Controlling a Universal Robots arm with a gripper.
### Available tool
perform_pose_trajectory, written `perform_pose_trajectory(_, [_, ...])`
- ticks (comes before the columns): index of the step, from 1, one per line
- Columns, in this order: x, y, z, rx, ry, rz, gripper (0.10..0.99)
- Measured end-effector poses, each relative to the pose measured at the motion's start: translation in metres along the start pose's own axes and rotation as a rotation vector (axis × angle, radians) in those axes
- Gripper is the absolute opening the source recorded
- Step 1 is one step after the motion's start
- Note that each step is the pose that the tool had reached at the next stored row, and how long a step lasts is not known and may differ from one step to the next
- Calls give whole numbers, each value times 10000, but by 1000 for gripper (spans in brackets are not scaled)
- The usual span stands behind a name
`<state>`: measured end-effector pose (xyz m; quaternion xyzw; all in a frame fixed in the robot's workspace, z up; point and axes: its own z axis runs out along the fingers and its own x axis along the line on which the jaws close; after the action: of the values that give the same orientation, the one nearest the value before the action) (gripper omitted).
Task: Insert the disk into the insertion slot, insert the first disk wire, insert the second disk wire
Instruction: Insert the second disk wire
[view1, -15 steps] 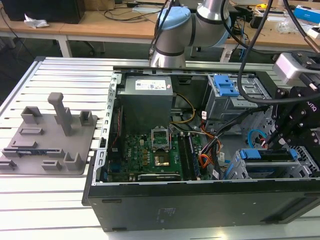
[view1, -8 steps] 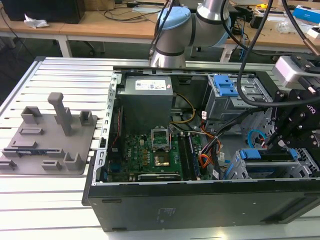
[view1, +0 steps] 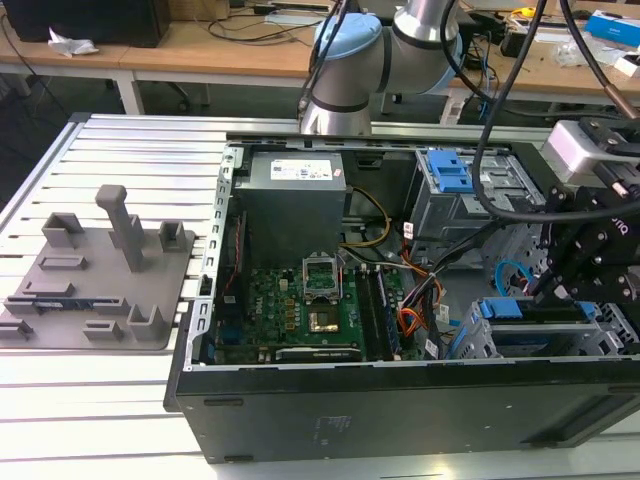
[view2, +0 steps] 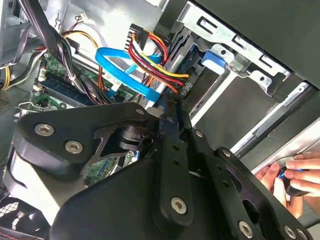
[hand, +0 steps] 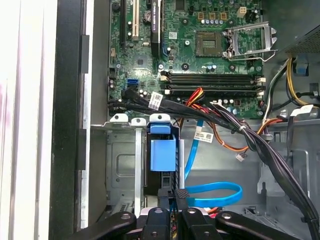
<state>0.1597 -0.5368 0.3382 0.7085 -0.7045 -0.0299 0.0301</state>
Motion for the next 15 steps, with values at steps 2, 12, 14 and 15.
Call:
perform_pose_trajectory(2, [4, 50, 19, -7, -1, 2, 173])
perform_pose_trajectory(12, [-63, 95, -384, -4, 213, 29, 298])
perform_pose_trajectory(14, [-93, 103, -485, -5, 271, 39, 286])
perform_pose_trajectory(15, [-106, 112, -593, -5, 314, 54, 153])
